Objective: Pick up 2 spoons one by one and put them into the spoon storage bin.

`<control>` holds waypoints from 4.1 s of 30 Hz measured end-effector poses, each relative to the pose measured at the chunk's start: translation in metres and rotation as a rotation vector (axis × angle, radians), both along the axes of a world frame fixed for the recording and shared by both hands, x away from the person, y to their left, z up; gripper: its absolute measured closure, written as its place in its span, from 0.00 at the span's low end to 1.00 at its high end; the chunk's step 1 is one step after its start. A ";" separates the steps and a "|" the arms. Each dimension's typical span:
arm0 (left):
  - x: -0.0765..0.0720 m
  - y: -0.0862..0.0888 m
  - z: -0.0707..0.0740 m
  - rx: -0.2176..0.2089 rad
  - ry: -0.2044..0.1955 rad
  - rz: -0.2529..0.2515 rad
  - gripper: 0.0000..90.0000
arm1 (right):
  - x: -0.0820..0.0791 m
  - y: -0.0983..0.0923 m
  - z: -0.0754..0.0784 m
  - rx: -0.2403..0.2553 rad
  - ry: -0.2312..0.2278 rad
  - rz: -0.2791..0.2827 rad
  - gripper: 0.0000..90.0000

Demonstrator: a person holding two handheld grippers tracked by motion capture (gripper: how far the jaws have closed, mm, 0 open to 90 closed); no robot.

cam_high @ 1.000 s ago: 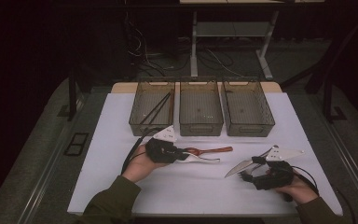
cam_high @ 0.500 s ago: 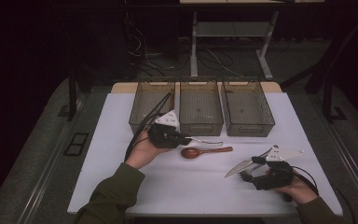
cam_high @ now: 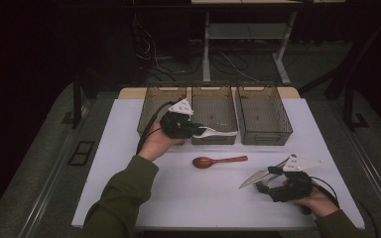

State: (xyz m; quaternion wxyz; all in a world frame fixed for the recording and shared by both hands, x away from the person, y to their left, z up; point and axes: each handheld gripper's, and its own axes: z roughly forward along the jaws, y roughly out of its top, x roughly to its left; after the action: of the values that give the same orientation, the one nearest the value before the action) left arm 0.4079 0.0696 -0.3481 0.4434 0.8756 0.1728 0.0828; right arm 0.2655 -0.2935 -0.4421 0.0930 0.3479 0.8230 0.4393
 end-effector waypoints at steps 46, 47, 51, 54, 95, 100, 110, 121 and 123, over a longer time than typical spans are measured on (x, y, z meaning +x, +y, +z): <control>0.061 -0.027 -0.028 0.066 0.093 0.109 0.68 | -0.001 -0.001 0.001 0.011 0.002 -0.001 0.18; 0.061 -0.025 -0.027 0.064 0.091 0.101 0.67 | -0.001 -0.001 0.001 0.011 0.001 -0.002 0.18; 0.059 -0.021 -0.021 0.018 0.097 0.105 0.60 | -0.001 -0.001 0.000 0.011 0.003 -0.002 0.18; 0.057 -0.018 -0.016 -0.012 0.101 0.098 0.56 | -0.001 -0.001 0.000 0.010 0.001 -0.001 0.18; -0.037 0.017 -0.036 -0.104 0.086 0.044 0.23 | -0.002 0.001 0.001 0.006 0.007 -0.001 0.18; -0.043 0.018 -0.047 -0.089 0.085 0.056 0.22 | -0.001 0.001 0.000 0.005 0.004 -0.002 0.18; -0.048 0.015 -0.068 -0.068 0.108 0.088 0.23 | -0.002 0.001 0.000 -0.001 0.002 0.009 0.18; -0.044 0.008 -0.083 -0.032 0.116 0.101 0.32 | -0.001 0.003 -0.001 -0.010 0.002 0.017 0.18; -0.043 0.007 -0.085 -0.029 0.117 0.105 0.35 | -0.001 0.003 -0.001 -0.011 0.003 0.018 0.18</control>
State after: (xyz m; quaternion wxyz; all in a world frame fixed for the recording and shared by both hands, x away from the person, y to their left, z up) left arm 0.3644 0.0766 -0.4327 0.4403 0.8622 0.2452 0.0520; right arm 0.2643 -0.2905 -0.4431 0.0899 0.3404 0.8287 0.4350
